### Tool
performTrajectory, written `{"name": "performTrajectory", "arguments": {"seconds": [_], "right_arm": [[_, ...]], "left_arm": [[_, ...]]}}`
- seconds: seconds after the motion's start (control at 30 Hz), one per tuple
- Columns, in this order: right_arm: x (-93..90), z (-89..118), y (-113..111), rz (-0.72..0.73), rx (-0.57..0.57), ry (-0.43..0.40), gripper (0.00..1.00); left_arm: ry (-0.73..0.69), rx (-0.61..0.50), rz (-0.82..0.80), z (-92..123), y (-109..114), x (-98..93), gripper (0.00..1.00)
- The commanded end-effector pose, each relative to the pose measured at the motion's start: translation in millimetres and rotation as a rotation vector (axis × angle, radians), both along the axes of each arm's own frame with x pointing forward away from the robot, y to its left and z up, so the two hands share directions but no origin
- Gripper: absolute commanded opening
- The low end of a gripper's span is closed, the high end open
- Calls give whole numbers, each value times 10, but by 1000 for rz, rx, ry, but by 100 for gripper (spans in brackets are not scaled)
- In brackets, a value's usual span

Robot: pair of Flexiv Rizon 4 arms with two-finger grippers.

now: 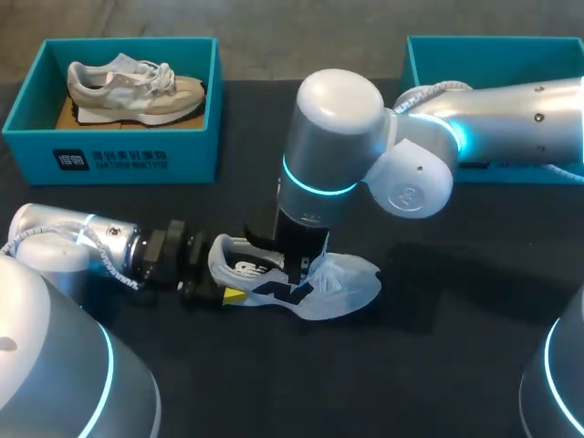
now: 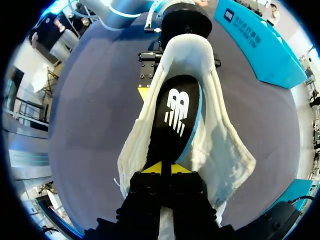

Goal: Take the shoe out of the shoebox, open the shoe tongue, remove and reinsert the insole, then place the shoe into the shoebox

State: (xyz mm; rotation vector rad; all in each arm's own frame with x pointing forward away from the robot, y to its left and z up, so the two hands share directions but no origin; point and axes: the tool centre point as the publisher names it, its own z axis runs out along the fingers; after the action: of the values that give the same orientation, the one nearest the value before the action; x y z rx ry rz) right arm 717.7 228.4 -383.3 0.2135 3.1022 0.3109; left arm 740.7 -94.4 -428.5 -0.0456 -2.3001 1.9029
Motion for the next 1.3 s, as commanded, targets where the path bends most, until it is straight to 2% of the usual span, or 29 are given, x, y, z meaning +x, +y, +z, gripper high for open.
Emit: {"name": "performTrajectory", "arguments": {"seconds": [0.03, 0.43, 0.63, 0.93, 1.3], "right_arm": [[-50, 38, -36, -1, 26, -12, 0], [-8, 113, -60, -16, 97, -57, 0], [11, 172, -100, -24, 180, -103, 0], [25, 336, -190, -31, 233, -155, 0], [55, 342, -182, -18, 243, -151, 0]], "left_arm": [[0, 1, 5, -39, -33, 36, 0], [0, 1, 5, -39, -33, 36, 0], [0, 1, 5, -39, -33, 36, 0], [0, 1, 5, -39, -33, 36, 0], [0, 1, 5, -39, -33, 36, 0]]}}
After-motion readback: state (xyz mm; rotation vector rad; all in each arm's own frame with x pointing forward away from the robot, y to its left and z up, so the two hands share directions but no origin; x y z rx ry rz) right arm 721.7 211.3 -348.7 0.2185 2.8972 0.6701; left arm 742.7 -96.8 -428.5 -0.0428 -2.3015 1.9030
